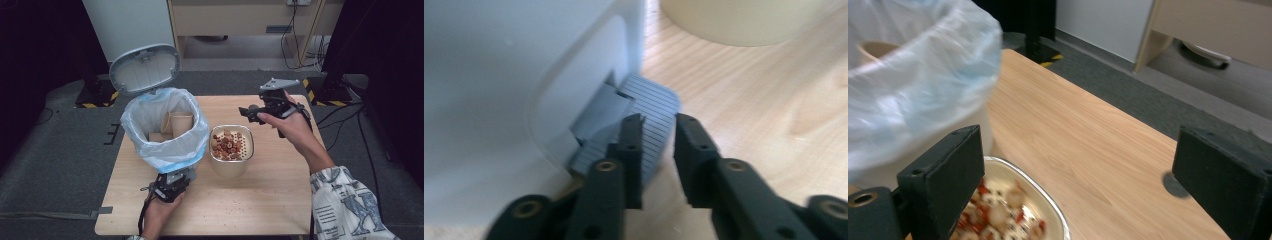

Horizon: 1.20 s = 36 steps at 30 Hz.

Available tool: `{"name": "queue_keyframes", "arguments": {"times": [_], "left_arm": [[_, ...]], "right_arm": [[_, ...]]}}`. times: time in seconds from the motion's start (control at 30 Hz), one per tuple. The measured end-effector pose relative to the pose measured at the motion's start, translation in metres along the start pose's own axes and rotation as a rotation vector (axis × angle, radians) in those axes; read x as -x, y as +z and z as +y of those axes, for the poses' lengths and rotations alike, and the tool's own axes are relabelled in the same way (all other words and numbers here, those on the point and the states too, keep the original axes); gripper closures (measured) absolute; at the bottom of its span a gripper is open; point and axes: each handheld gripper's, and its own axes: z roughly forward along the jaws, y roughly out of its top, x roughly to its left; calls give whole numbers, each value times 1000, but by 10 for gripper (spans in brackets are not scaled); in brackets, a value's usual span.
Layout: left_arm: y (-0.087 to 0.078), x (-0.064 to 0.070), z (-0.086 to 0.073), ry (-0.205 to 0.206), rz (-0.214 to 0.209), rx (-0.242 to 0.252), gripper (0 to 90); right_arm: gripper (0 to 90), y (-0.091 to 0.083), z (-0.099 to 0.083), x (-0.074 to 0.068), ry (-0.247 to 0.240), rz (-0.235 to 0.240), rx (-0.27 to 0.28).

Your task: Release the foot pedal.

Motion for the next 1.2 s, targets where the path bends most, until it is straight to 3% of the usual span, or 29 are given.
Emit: {"name": "queue_keyframes", "arguments": {"times": [0.03, 0.07, 0.4, 0.53, 0.93, 1.07, 1.13, 1.17, 1.2], "left_arm": [[-7, 5, 0, -47, -5, 41, 677], [-9, 6, 0, -54, -13, 57, 658], [-16, 8, 1, -54, -15, 84, 477], [-19, 6, 1, -77, -11, 102, 412], [-33, 10, -4, -67, -39, 129, 328], [-37, 5, -7, -98, -35, 135, 312], [-38, -1, -8, -73, -24, 134, 308], [-38, -2, -9, -87, -33, 135, 304], [-39, -7, -8, -52, -17, 133, 301]], "right_arm": [[69, -3, -4, 4, 11, -13, -3], [69, -5, -7, 8, 16, -22, -4], [63, -18, -38, 39, 91, -130, -19], [61, -18, -48, 47, 121, -171, -18], [58, -19, -69, 56, 152, -218, -23], [58, -20, -77, 60, 166, -237, -23], [58, -20, -81, 61, 176, -246, -19], [58, -21, -83, 62, 177, -249, -19], [58, -21, -86, 62, 181, -251, -17]]}}
